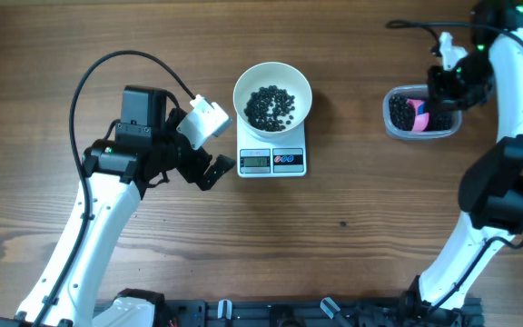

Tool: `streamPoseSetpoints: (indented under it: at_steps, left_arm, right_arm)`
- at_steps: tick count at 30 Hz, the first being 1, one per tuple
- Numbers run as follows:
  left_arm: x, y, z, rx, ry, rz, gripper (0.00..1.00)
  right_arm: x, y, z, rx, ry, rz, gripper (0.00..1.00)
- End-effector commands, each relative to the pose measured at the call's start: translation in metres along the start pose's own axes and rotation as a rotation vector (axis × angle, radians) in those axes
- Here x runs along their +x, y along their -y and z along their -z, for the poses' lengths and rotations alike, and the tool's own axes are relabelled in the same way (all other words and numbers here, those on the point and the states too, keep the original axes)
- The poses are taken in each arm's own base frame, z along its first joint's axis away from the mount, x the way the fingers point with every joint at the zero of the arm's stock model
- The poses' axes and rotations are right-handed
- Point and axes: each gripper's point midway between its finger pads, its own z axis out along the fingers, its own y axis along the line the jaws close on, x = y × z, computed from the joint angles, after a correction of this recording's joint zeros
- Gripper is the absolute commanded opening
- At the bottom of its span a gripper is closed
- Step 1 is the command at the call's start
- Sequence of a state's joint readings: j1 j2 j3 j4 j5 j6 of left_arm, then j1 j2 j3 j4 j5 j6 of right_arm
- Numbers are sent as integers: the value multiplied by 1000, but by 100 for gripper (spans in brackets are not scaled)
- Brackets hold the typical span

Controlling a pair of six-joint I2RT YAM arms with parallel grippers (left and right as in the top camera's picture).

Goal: Scoop item into bowl and weigh 150g on scale
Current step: 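Scoop beans in the tub with the right gripper, then lift the filled scoop and carry it toward the bowl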

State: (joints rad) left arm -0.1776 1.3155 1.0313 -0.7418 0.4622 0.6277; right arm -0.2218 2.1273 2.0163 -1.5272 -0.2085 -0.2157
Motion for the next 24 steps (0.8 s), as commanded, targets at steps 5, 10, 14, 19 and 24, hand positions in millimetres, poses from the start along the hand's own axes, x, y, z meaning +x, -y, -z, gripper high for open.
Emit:
streamPoseSetpoints:
  at_steps: [5,10,14,19,24]
  left_arm:
    - [-4,3,3,3,15,-29,100]
    - [-4,3,3,3,15,-29,100]
    - [-4,3,3,3,15,-29,100]
    - [-4,3,3,3,15,-29,100]
    - [-4,3,3,3,15,-29,100]
  right_arm:
    - [11,36,12,-274,72,-99,4]
    - [16,46,28,-406,147,-115,4]
    - [10,38,39,-461,195,-114,4]
    - [3,17,63,-552,277,-102,4]
    - [-3,-21,65,-596,258,-54,4]
